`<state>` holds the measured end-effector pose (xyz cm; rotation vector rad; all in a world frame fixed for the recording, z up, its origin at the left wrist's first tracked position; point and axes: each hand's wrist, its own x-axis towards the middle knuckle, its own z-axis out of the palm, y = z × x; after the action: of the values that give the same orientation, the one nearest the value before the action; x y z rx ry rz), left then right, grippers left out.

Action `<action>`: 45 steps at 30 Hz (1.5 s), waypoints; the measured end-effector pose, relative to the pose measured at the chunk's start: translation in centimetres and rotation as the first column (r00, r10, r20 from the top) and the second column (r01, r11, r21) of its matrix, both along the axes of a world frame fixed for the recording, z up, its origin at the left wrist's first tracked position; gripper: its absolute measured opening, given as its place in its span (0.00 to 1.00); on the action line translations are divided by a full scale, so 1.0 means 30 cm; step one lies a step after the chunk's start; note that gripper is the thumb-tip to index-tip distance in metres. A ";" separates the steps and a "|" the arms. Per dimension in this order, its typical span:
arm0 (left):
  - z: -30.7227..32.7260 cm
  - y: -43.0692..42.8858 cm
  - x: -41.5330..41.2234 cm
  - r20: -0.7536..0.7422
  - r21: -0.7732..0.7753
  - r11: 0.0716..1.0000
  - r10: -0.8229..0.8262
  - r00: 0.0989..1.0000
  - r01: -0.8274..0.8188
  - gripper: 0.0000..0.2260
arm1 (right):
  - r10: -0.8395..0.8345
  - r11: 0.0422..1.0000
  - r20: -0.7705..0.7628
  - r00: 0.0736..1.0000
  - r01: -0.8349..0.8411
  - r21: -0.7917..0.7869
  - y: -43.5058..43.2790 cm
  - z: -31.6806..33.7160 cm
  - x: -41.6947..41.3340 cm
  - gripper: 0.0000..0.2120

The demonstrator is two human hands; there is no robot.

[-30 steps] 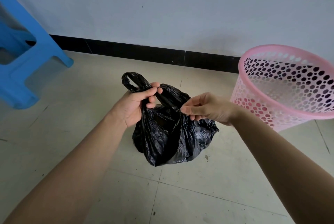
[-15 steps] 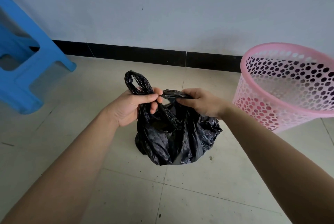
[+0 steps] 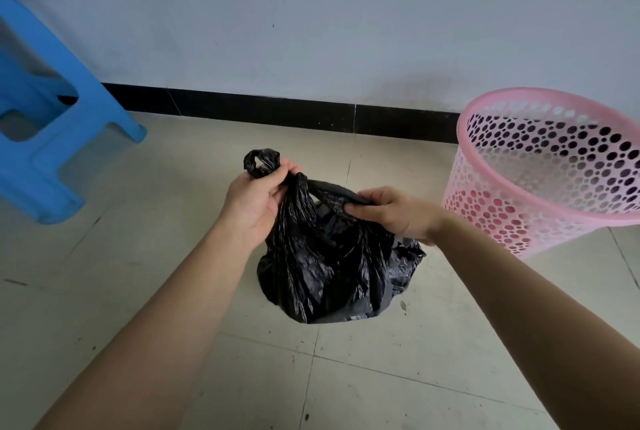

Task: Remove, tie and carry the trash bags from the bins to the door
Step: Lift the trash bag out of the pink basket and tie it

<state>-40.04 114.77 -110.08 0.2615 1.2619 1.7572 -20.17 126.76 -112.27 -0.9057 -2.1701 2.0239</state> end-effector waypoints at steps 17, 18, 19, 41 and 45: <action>-0.025 -0.044 -0.030 -0.426 -0.315 0.862 -0.502 0.752 0.397 0.21 | -0.036 0.999 -0.014 0.999 0.036 -0.035 -0.016 0.000 -0.004 0.10; -0.026 -0.047 -0.037 -0.460 -0.333 0.861 -0.504 0.731 0.384 0.19 | -0.031 0.999 -0.016 0.999 0.030 -0.042 -0.015 0.005 0.000 0.09; -0.028 -0.049 -0.040 -0.484 -0.342 0.866 -0.495 0.722 0.364 0.17 | -0.026 0.998 -0.017 1.000 0.025 -0.052 -0.015 0.009 0.003 0.09; -0.006 -0.055 0.004 -0.193 -0.065 0.922 -0.387 0.902 0.382 0.03 | -0.101 0.953 -0.089 0.991 0.070 -0.293 -0.040 0.024 -0.005 0.30; 0.020 -0.056 0.041 -0.240 -0.087 0.906 -0.423 0.874 0.414 0.06 | -0.359 0.909 -0.229 0.905 0.283 -0.306 -0.042 0.044 -0.057 0.19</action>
<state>-38.82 113.08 -109.47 0.7071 1.2954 1.3548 -21.88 125.51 -110.94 -0.8683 -1.5128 2.1464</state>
